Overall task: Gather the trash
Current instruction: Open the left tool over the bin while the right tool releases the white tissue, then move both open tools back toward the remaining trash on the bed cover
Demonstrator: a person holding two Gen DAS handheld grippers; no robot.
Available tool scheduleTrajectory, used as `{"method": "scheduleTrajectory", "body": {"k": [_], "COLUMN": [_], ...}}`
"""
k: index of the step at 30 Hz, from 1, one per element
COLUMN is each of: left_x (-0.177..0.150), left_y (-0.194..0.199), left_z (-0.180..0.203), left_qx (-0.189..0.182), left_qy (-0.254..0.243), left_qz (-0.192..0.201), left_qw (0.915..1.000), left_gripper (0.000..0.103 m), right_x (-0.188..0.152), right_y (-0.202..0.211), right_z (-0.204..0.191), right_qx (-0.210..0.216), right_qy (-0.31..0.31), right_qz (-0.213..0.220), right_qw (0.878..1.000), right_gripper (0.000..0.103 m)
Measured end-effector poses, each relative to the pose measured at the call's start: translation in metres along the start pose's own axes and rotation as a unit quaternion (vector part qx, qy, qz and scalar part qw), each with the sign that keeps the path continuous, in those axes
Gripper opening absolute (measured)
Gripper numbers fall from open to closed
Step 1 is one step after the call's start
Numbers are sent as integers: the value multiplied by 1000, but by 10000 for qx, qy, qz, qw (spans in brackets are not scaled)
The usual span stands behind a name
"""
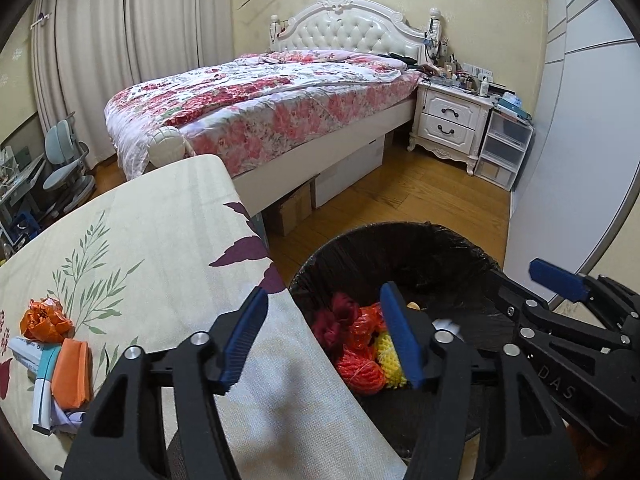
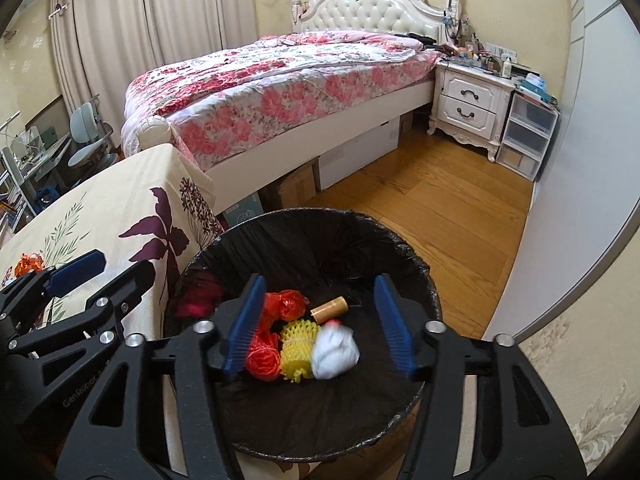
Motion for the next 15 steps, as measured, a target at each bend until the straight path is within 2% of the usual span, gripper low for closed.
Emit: {"method": "scheduleTrajectory", "body": {"k": [2, 4, 6, 12, 15], "left_x": [1, 2, 3, 3, 2], "left_y": [2, 4, 8, 26, 35], "left_z": [-3, -10, -16, -38, -49], "left_qx": [53, 87, 102, 366, 469], "left_qy": [15, 126, 228, 372, 427], "left_qz": [37, 76, 113, 222, 261], "left_qw": [10000, 9999, 9996, 9984, 9976], "left_gripper": [72, 76, 81, 85, 86], "right_x": [1, 2, 4, 7, 8], "right_y": [2, 5, 8, 18, 21], "right_z": [1, 3, 4, -1, -5], "right_qx": [-24, -56, -94, -138, -117], "right_qy": [-13, -28, -48, -63, -67], "right_qz": [32, 73, 121, 273, 292], "right_qw": [10000, 10000, 9999, 9995, 9995], "right_gripper": [58, 60, 66, 81, 83]}}
Point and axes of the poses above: each gripper's, at about its wrist camera, not at the fingertips, and y roughly against the way its jaws point, z to its right, x to its top, the point moved 10 cm from there along -y, roughly the way its jaws point, and after that the axes turned 5 degrees about -y, right-handed, at the moved point
